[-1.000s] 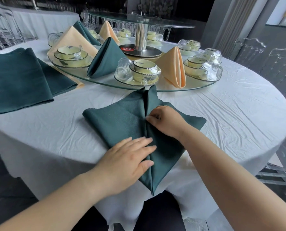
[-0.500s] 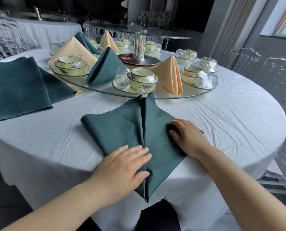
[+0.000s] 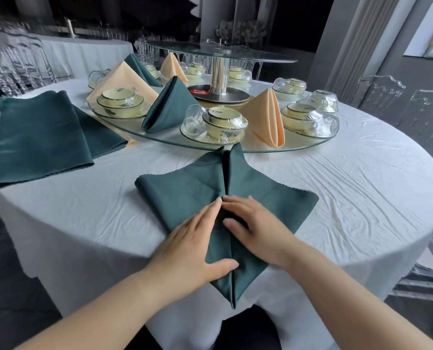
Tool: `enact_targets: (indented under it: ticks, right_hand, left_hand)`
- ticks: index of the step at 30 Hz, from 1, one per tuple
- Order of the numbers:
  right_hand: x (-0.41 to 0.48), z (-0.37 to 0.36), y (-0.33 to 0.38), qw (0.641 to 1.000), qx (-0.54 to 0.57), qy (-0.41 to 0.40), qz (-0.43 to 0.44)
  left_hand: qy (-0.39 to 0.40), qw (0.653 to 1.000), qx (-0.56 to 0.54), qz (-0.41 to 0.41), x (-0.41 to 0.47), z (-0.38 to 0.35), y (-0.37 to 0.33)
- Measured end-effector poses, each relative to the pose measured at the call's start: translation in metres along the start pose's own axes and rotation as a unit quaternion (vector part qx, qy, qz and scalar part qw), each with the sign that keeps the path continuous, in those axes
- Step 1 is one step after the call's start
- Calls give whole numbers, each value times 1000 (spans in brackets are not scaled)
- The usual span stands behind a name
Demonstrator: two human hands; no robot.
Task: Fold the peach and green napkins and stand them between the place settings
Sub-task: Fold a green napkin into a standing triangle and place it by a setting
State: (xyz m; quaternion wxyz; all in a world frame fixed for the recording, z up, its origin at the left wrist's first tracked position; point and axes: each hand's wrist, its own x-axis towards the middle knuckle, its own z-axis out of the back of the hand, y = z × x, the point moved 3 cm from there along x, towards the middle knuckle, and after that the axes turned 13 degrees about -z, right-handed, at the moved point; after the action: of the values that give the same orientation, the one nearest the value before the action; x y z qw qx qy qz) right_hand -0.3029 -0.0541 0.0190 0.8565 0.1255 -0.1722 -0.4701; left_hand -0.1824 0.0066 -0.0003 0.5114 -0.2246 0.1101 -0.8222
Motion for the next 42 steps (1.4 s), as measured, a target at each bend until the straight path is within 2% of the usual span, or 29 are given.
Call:
enact_targets:
  ticks: [3,5,8,15,17,19,21,22,24,26,27,29,32,35,39,42]
  right_hand:
    - [1,-10,-3,998,-59,18,-2]
    - [1,-11,-4,998,-57,23,3]
    - [2,-10,-4,999,-41,22,0]
    - [2,-11,-5,999,-34,15,5]
    - [1,-11,-5,999,-32,17,5]
    - [0,-10,-5,1000,-11,8,1]
    - [0,-6,-7,999,45,-28,-9]
    - [-1,-3,-7,995,85,-60,-12]
    - [-9,6,-10,974,170,-151,-20]
    - [-23,12,-14,949,244,-199,-29]
    - [-33,14,-16,944,262,-198,-28]
    - [-55,13,-19,957,232,-176,2]
    - [-84,8,-30,983,98,-142,55]
    - [-91,1,-36,988,-15,-136,70]
    - [-82,-1,-26,984,-56,-155,75]
    - [-81,4,-24,979,-44,-183,73]
  left_hand:
    - [38,996,85,-9,2,0,-1]
    - [93,992,81,-9,5,2,1]
    - [120,990,78,21,9,18,16]
    - [90,974,141,150,37,52,104]
    - [53,971,163,164,40,58,117]
    - [-46,979,167,109,37,61,113]
    - [-147,981,123,-18,26,63,90]
    - [-157,981,87,-77,17,63,71]
    - [-105,976,50,-183,-5,55,38]
    - [-27,966,67,-249,-26,40,15]
    - [-4,960,88,-266,-34,33,10]
    - [11,956,124,-267,-37,23,11]
    - [-14,959,139,-246,-29,17,16]
    - [-50,955,147,-251,-21,4,5]
    - [-95,946,153,-269,-11,0,-17]
    - [-120,938,167,-278,-5,6,-26]
